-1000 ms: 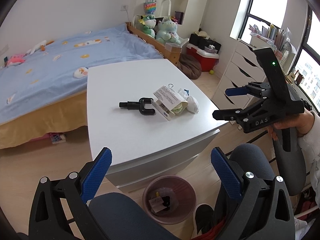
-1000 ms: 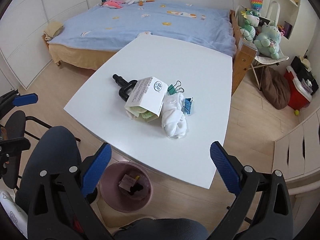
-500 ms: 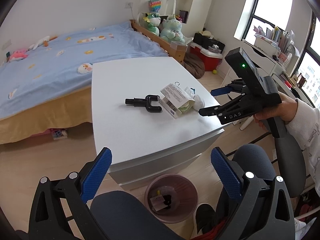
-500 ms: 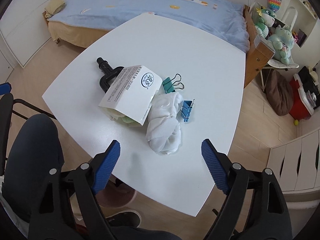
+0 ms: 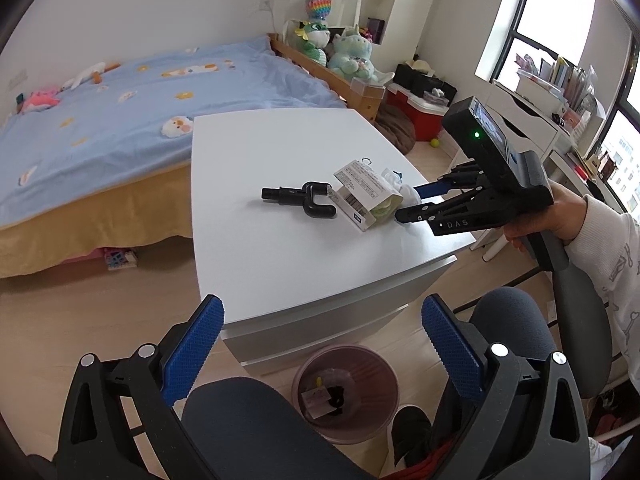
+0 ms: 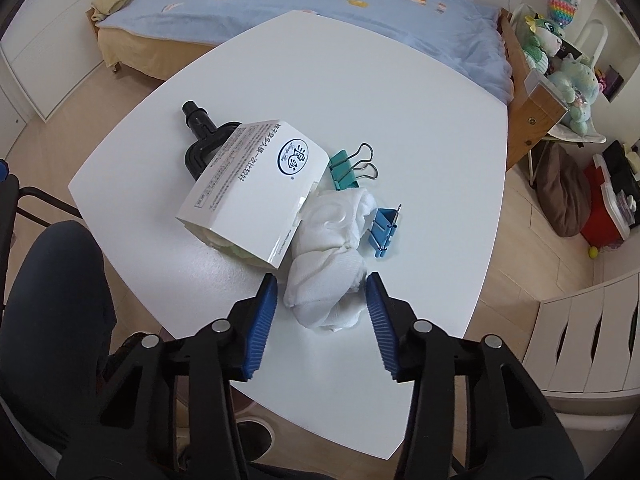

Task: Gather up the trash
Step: 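Move the right tool to the table and grasp the white cloth, then lift the white cloth with the right tool while the left tool grasps the black plastic fitting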

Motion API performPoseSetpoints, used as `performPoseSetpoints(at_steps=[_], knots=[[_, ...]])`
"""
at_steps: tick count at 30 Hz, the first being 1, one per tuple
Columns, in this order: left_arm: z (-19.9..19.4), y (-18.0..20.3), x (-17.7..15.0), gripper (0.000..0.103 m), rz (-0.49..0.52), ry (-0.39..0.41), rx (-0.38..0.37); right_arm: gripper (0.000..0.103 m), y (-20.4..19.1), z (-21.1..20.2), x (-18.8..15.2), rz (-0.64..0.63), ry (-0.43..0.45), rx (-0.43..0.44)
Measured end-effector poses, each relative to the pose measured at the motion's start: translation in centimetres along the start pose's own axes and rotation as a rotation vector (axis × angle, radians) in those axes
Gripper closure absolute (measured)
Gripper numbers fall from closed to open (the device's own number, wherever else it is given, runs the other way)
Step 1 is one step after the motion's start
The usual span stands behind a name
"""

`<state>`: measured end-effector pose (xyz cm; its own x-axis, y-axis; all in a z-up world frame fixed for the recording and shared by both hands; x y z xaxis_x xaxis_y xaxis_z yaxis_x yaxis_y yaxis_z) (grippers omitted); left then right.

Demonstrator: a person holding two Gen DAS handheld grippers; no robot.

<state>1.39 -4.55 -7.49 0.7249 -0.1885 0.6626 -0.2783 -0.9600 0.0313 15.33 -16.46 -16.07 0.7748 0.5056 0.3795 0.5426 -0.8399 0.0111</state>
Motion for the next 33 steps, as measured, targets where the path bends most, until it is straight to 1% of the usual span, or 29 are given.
performPoseSetpoints(at_steps=[1,5,11,23,33], knots=[[0.0,0.0,0.0,0.008,0.0,-0.001,0.0,0.067,0.0,0.0,0.0,0.001,0.0,0.0],[0.1,0.0,0.0,0.008,0.0,-0.001,-0.001,0.073,0.0,-0.2,0.0,0.009,0.007,0.01],[0.3,0.1,0.2,0.008,0.005,-0.003,-0.004,0.08,0.6,-0.9,-0.2,0.056,0.037,0.015],[1.2,-0.1,2.0,0.008,0.039,0.004,0.008,0.082,1.1,-4.3,-0.5,0.167,0.128,0.063],[2.4,-0.5,4.1,0.008,0.074,-0.005,0.014,0.082,2.2,-6.5,-0.4,0.25,0.175,0.079]])
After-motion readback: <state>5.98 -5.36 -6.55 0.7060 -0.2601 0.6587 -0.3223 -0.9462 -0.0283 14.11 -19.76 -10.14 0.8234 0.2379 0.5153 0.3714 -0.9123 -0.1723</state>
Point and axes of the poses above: each gripper's, at about its wrist camera, not at the fingertips, and z roughly the way its jaws point, y to its right, x to its top, the point moved 7 cm from there along z, roughly the way its jaws point, and after that the axes turned 14 degrees about z, right-handed, at the moved point
